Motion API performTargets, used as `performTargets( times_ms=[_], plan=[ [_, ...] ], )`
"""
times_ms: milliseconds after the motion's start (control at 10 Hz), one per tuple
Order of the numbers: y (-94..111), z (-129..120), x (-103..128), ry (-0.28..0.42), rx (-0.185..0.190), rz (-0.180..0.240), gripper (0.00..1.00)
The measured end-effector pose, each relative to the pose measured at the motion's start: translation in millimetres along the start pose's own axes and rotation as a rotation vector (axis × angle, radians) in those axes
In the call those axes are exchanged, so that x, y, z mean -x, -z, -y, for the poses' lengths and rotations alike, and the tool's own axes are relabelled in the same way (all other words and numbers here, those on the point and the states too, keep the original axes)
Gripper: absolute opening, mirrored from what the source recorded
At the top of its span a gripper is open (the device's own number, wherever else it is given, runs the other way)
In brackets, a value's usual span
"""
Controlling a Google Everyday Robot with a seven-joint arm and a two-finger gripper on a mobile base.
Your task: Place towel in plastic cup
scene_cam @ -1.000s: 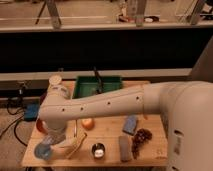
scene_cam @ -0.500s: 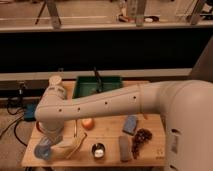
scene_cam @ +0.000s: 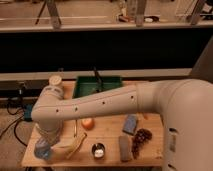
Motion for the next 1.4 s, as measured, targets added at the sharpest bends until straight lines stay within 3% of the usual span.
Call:
performTargets(
  times_ms=[300, 800, 1400],
  plan=[
    [-18, 0, 4, 0.013, 0.019, 0.021, 0.00],
    [-30, 5, 9, 0.030, 0.038, 0.033, 0.00],
    [-36, 12, 3, 0.019, 0.047, 0.017, 0.00]
  ],
)
